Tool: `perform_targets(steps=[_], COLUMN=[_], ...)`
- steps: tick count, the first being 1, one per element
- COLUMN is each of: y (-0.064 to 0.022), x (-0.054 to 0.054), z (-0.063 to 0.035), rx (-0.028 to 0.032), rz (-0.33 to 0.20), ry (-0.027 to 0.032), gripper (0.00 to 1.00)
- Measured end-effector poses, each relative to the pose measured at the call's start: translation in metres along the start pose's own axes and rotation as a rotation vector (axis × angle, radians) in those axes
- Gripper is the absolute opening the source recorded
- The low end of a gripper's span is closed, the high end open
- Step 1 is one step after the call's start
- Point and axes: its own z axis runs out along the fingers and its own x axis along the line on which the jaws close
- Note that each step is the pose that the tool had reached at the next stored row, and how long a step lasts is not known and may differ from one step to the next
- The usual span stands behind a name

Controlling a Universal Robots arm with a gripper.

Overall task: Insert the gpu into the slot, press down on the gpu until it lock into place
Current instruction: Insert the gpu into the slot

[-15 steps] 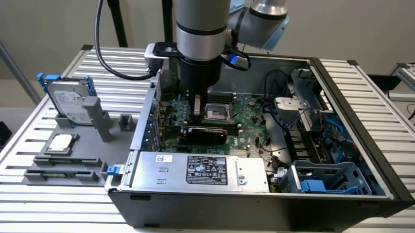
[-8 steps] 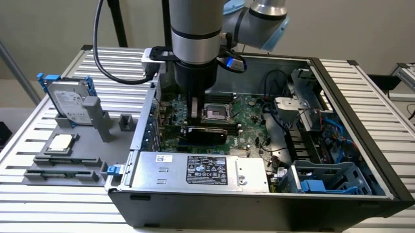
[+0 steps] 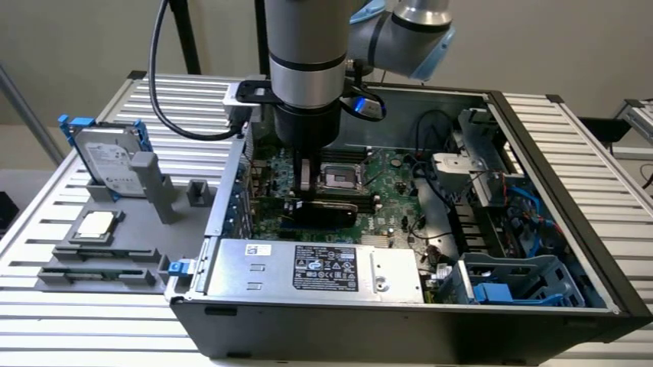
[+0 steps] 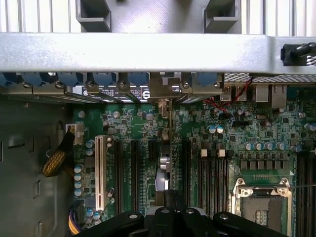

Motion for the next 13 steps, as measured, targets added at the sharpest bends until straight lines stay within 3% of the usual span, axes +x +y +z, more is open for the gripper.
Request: perform_targets(steps=[13], y=[0.0022], x=[-0.0018], z=[0.0002], rx=[0.0000], rz=[0.000], ry=[-0.0003], gripper=[0.11])
